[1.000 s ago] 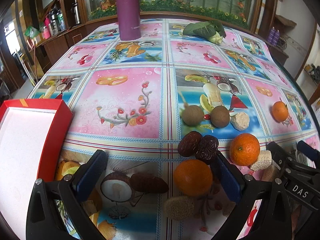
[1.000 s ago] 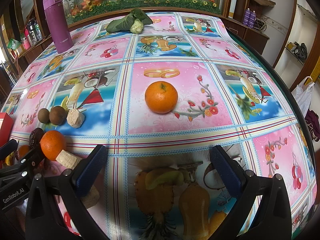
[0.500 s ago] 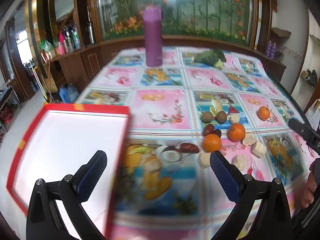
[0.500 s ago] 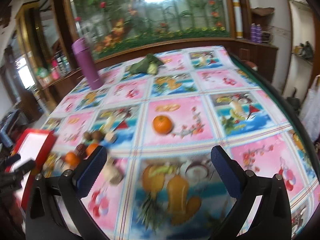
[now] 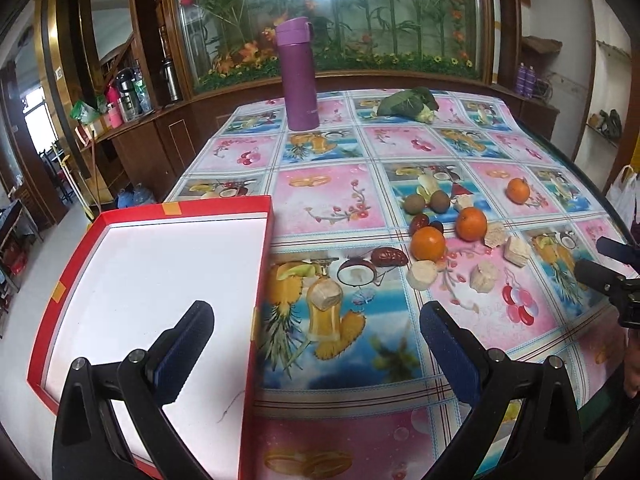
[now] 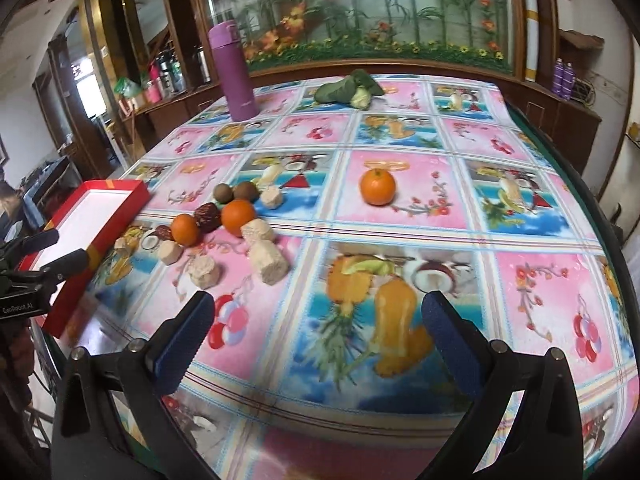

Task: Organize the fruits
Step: 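Move both tools toward the fruit pieces on the tablecloth, then grasp the small orange with the left tool while the right tool grasps a pale banana chunk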

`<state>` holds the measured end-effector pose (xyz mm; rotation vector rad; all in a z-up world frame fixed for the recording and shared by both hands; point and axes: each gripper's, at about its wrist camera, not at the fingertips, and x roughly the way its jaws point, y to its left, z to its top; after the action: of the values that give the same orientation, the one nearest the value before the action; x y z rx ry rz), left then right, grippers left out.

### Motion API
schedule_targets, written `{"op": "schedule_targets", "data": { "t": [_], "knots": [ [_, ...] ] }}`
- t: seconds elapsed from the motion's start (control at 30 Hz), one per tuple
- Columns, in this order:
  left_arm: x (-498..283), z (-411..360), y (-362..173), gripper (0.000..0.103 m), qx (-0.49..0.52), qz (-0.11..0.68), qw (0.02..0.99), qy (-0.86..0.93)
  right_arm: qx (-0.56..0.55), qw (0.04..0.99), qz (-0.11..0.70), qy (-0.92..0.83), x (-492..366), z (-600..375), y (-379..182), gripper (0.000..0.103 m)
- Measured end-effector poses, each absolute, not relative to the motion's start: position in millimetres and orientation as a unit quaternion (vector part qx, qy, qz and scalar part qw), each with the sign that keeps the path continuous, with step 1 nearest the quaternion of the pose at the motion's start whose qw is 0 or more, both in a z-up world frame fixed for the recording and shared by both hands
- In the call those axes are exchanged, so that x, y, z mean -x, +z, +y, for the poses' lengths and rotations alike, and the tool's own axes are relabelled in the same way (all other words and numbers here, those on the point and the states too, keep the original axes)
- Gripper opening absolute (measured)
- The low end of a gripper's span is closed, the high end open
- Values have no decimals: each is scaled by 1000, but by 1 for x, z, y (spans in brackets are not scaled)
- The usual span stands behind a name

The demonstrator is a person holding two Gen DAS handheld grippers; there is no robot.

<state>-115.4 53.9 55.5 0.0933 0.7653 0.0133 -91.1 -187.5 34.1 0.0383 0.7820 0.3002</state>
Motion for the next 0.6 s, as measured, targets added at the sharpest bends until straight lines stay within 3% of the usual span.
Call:
{"op": "schedule_targets", "data": {
  "t": [0.17, 0.3, 0.37, 0.5, 0.6],
  "knots": [
    [108, 52, 56, 102, -53, 378, 924, 4, 20, 906, 386, 170, 75, -161, 35, 96],
    [97, 50, 57, 102, -59, 384, 922, -4, 38, 892, 414, 178, 52, -141, 26, 72],
    [90, 47, 57, 101, -64, 386, 920, -11, 35, 883, 431, 182, 42, -135, 18, 68],
    [79, 39, 56, 96, -76, 389, 918, -28, 27, 871, 448, 200, 36, -131, 8, 49],
    [69, 29, 53, 83, -73, 402, 911, -52, 41, 876, 439, 195, 37, -129, 5, 36]
  ]
}}
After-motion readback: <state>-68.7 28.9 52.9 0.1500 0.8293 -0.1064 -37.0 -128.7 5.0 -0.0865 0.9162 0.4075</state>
